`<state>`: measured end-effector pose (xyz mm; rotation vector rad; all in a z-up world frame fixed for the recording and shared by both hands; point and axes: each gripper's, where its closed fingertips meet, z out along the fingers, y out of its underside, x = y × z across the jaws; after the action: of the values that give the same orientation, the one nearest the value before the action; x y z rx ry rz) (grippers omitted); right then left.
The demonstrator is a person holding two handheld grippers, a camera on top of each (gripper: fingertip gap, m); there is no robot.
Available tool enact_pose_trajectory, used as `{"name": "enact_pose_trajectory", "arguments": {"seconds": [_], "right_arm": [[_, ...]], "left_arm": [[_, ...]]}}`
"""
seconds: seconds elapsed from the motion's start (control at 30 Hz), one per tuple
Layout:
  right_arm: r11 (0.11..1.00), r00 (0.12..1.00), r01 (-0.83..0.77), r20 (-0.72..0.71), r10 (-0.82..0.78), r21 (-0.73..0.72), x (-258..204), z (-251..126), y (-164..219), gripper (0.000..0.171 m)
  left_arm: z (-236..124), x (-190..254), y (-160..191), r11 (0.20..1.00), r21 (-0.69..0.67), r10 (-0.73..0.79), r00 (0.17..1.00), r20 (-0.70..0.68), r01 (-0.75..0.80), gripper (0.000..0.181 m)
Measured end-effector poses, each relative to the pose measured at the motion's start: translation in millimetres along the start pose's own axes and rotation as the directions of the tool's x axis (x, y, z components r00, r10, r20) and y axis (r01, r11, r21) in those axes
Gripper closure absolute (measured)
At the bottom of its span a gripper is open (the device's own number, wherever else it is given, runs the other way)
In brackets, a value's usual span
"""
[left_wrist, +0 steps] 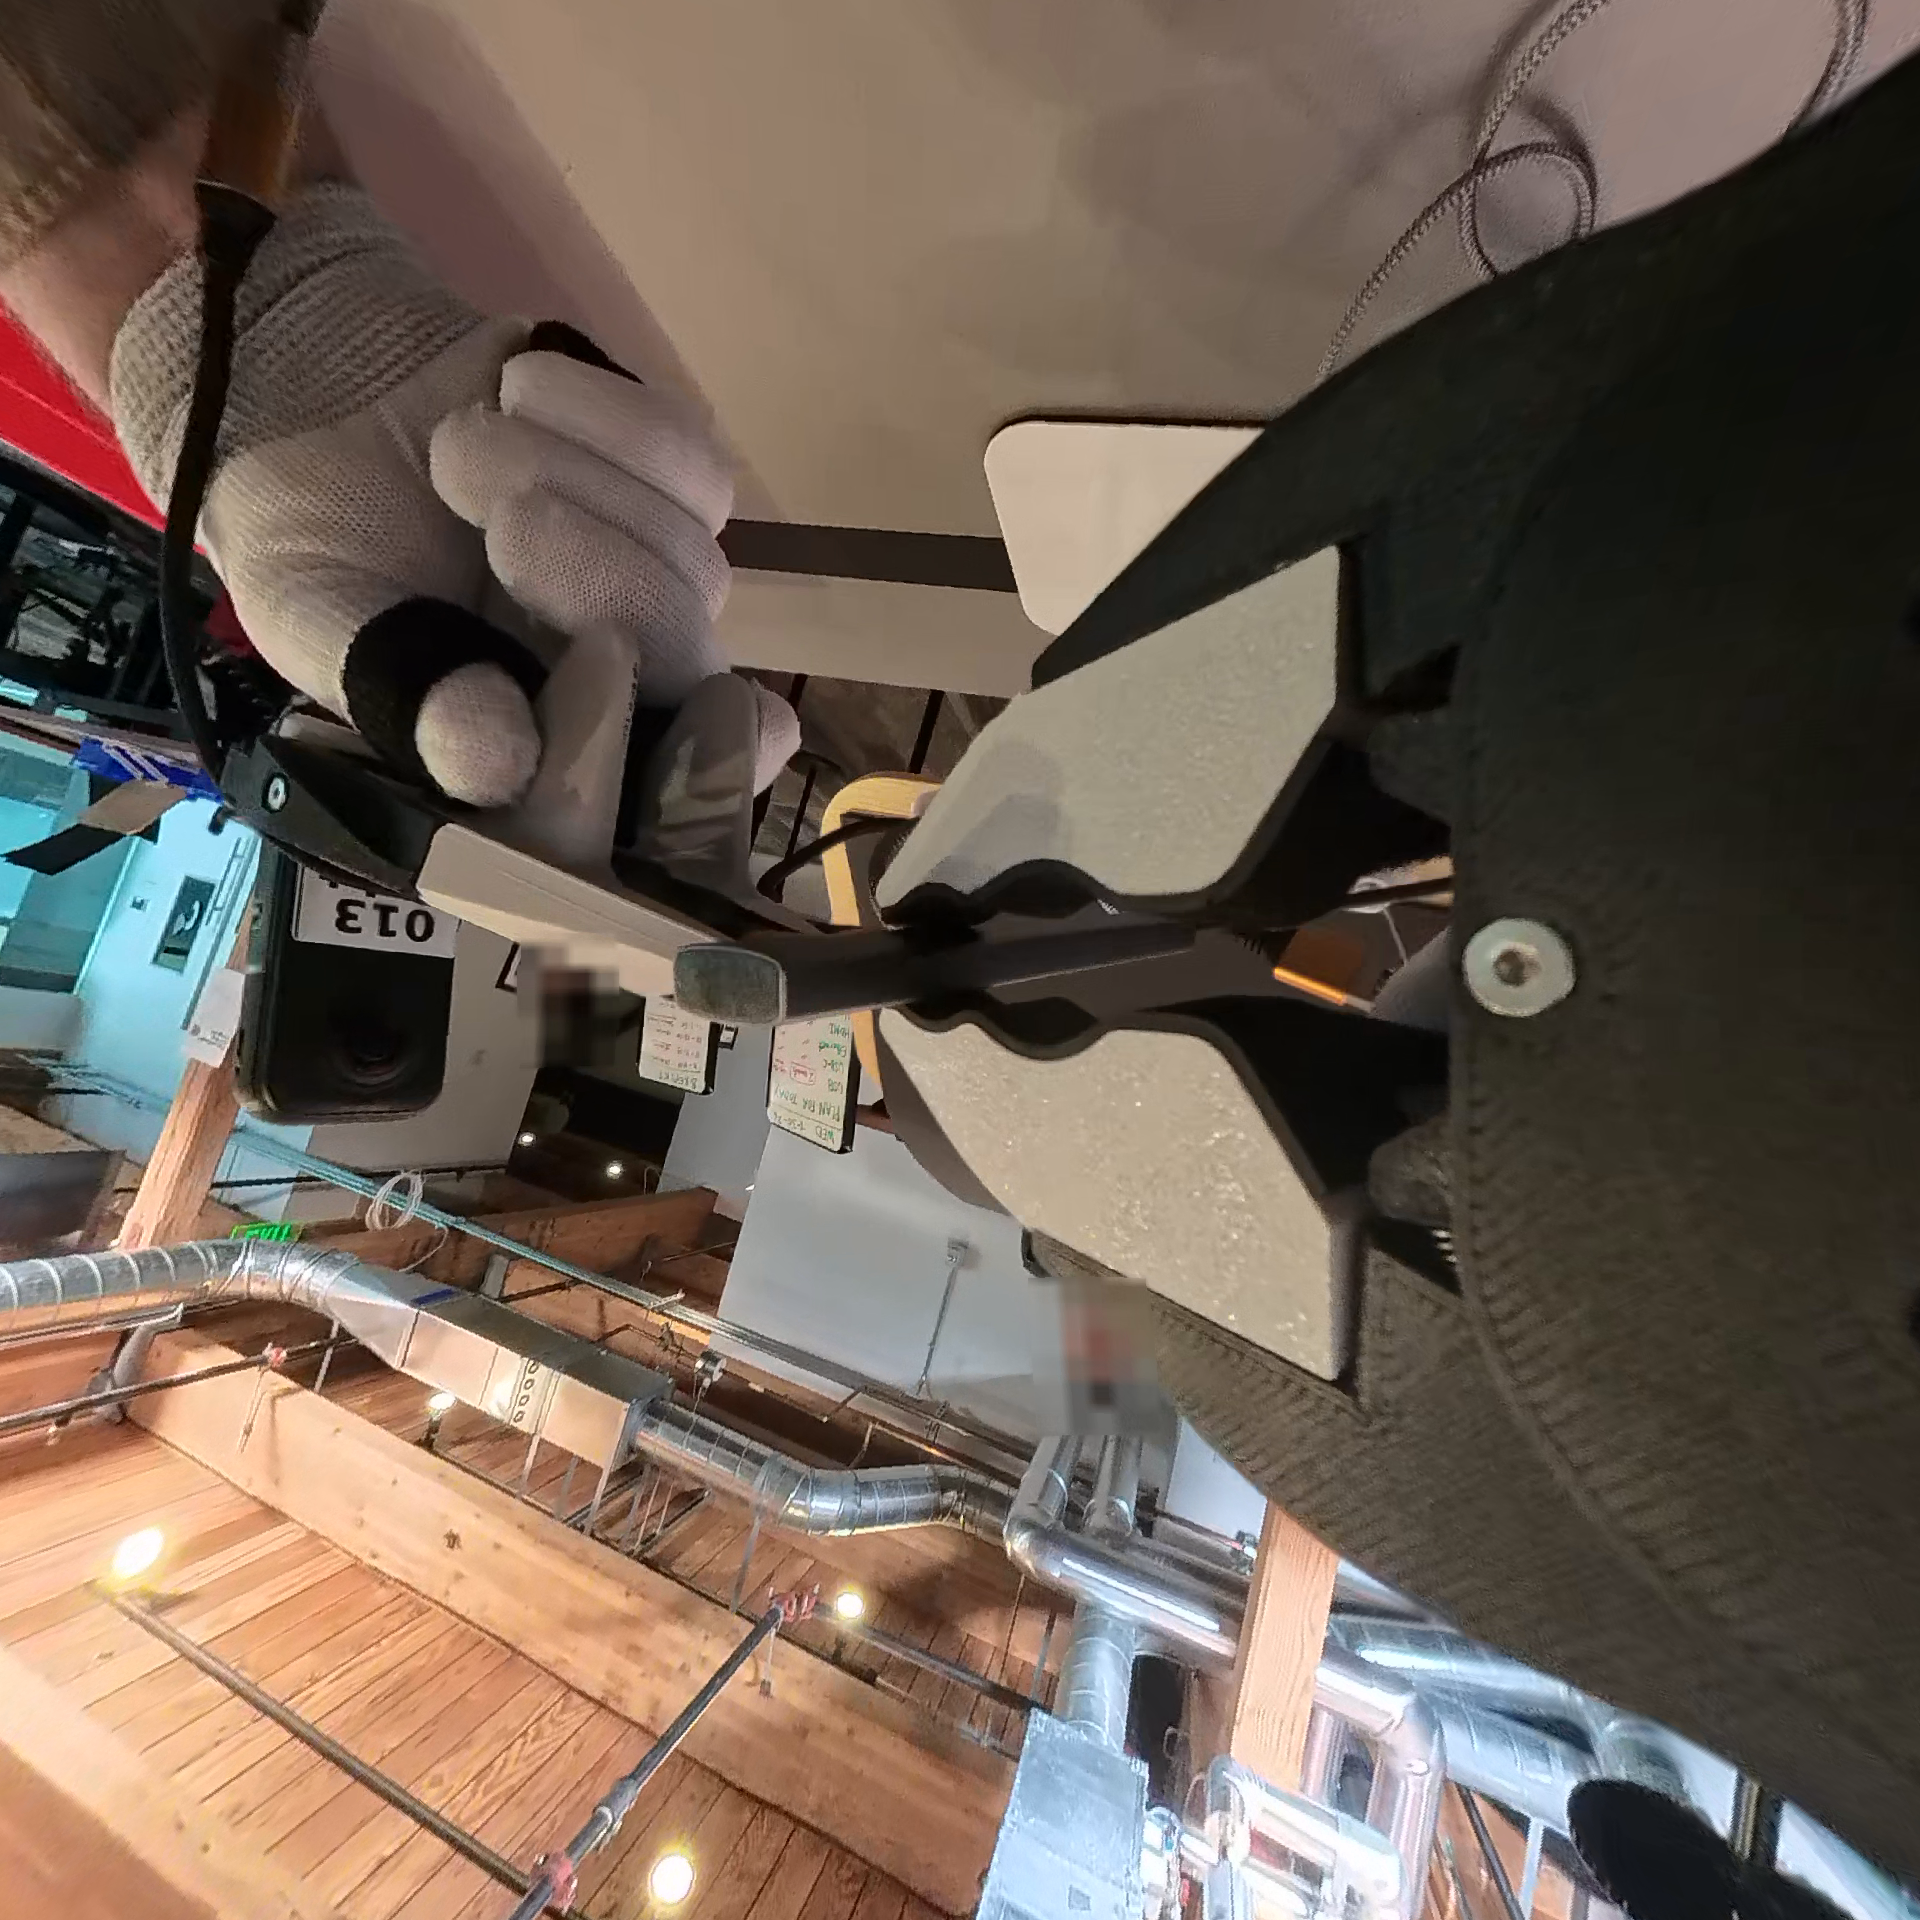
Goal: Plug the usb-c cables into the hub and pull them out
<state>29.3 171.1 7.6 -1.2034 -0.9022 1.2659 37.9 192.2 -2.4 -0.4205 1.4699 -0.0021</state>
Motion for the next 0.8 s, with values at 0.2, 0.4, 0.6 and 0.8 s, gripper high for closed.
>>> {"name": "enact_pose_trajectory", "arguments": {"seconds": [0.2,0.4,0.6,0.8], "right_arm": [[0.995,1.0,0.015,-0.02,-0.018,-0.099,-5.8,-4.7,8.5,0.149],[0.996,0.999,0.002,0.034,0.001,-0.09,-17.9,-0.8,3.3,0.152],[0.997,0.998,-0.028,0.049,0.031,-0.071,-17.7,-0.8,1.9,0.158],[0.996,1.0,0.021,0.017,-0.02,-0.084,-14.3,-0.8,3.0,0.161]], "left_arm": [[-2.0,-0.6,-6.7,0.994,-0.019,0.108,0.994,0.017,-0.108,0.17],[-2.3,2.9,-14.7,0.988,-0.008,0.151,0.988,0.013,-0.151,0.17],[-3.0,2.7,-17.9,0.986,-0.004,0.165,0.986,0.018,-0.165,0.17],[-1.4,2.9,-15.7,0.992,0.009,0.124,0.992,0.018,-0.124,0.17]]}}
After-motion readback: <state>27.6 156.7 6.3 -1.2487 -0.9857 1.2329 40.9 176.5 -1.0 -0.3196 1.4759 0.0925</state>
